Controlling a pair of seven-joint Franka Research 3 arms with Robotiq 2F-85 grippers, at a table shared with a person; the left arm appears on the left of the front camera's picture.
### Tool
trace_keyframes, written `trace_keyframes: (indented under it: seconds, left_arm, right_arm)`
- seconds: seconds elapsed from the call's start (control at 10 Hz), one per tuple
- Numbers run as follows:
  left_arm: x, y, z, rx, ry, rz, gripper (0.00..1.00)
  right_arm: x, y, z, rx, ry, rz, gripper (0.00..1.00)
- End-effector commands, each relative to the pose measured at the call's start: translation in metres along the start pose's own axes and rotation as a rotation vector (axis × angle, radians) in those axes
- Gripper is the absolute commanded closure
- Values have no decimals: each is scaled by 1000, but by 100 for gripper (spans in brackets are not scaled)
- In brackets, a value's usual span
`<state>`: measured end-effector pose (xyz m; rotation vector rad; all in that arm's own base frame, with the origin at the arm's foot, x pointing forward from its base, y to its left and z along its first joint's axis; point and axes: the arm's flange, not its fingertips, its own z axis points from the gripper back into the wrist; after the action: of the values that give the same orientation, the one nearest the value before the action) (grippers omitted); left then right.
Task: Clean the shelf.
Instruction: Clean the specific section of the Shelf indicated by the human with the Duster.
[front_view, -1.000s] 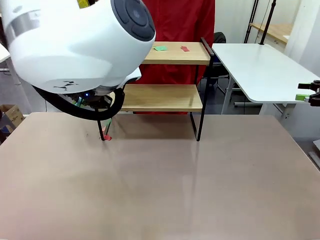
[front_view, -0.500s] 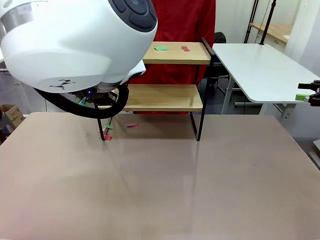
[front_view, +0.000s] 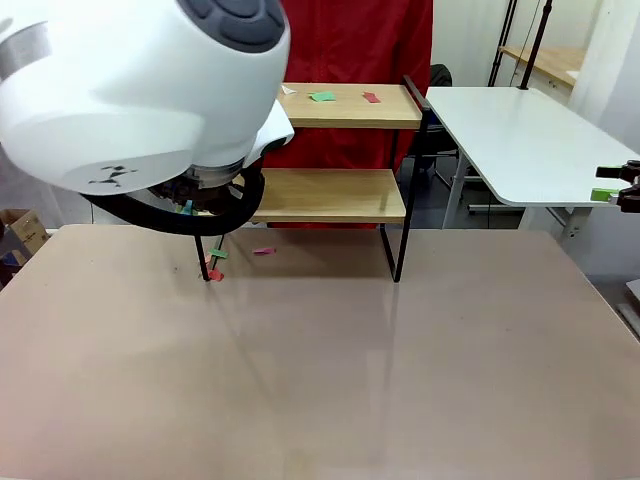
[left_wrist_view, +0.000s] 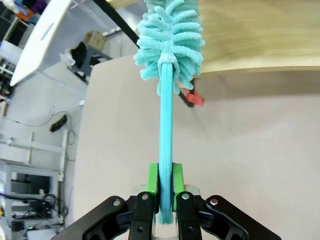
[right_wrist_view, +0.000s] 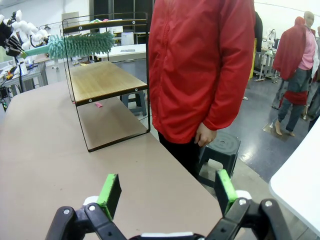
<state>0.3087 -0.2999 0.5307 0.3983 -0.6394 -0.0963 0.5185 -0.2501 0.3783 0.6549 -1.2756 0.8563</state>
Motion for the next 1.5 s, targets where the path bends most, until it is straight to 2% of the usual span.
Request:
trace_keyframes:
  seconds: [0.0, 0.2, 0.4, 0.6, 0.8, 0.9, 1.1, 1.4]
  left_arm:
    - [-14, 12, -17, -111, 4, 42, 86]
    - [-19, 12, -32, -189, 34, 45, 86]
    - [-23, 12, -47, -191, 78, 35, 86]
    - [-23, 15, -53, -142, 99, 21, 86]
    - [-24, 24, -52, -24, 102, 7, 86]
    - [-23, 31, -47, 81, 74, 6, 86]
    - [-17, 35, -22, 188, -10, -4, 86]
    - [-12, 30, 6, 89, -73, 9, 86]
  right_arm:
    - [9, 0, -1, -13, 14, -4, 0]
    - [9, 0, -1, -13, 14, -4, 0]
    - [9, 0, -1, -13, 14, -4, 0]
    - [9, 0, -1, -13, 14, -4, 0]
    - [9, 0, -1, -13, 14, -4, 0]
    - [9, 0, -1, -13, 14, -4, 0]
    - [9, 0, -1, -13, 14, -4, 0]
    - [9, 0, -1, -13, 14, -4, 0]
